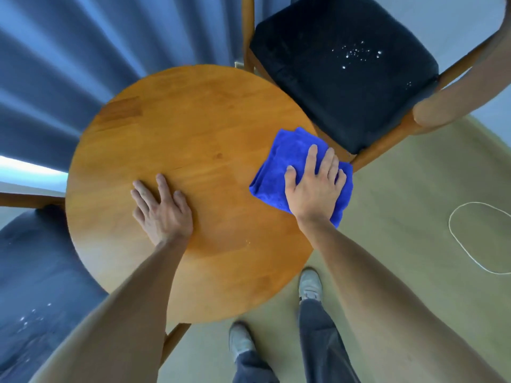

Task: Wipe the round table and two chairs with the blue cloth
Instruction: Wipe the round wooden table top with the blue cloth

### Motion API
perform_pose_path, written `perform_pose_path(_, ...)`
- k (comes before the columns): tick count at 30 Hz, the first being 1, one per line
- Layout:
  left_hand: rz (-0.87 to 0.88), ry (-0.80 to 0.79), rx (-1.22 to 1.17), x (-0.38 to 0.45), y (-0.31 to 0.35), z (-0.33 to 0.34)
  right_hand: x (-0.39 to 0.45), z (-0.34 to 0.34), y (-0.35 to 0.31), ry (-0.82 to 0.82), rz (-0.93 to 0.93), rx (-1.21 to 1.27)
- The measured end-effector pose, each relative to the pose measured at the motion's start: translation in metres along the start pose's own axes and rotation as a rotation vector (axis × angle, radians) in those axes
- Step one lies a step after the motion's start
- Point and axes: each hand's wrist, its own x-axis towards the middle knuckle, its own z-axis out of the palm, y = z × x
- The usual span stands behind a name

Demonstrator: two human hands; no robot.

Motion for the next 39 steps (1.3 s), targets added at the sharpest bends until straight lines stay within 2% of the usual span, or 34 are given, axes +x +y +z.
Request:
perform_pose_path(5,0.013,-0.012,0.018,-0.023,-0.043,-0.003,-0.067,0.003,-0.006,0.032,0.056,-0.005)
perform_pose_path(7,0.017,-0.019,0.007,-0.03,-0.062,-0.003,-0.102,0.005,-0.01,0.03,-0.006,-0.02)
perform_pose_path(12,-0.116,-0.027,-0.078,-0.038,-0.093,-0.006,-0.184,0.016,-0.033,-0.024,-0.24,-0.016)
perform_pose_path(15,-0.104,-0.034,-0.071,-0.036,-0.089,-0.008,-0.189,0.019,-0.045,-0.039,-0.226,-0.014)
perform_pose_path(22,-0.032,0.002,-0.099,0.008,-0.039,-0.015,-0.112,0.013,-0.072,-0.038,-0.233,-0.015)
perform_pose_path(32,-0.296,0.042,-0.167,0.099,0.029,-0.013,0.036,0.016,-0.133,-0.005,-0.206,-0.006)
perform_pose_path(35,-0.383,0.079,-0.171,0.112,0.041,-0.007,0.086,0.02,-0.161,0.007,-0.232,-0.022)
perform_pose_path(39,-0.412,0.11,-0.174,0.113,0.042,-0.001,0.144,0.02,-0.204,0.003,-0.229,-0.033)
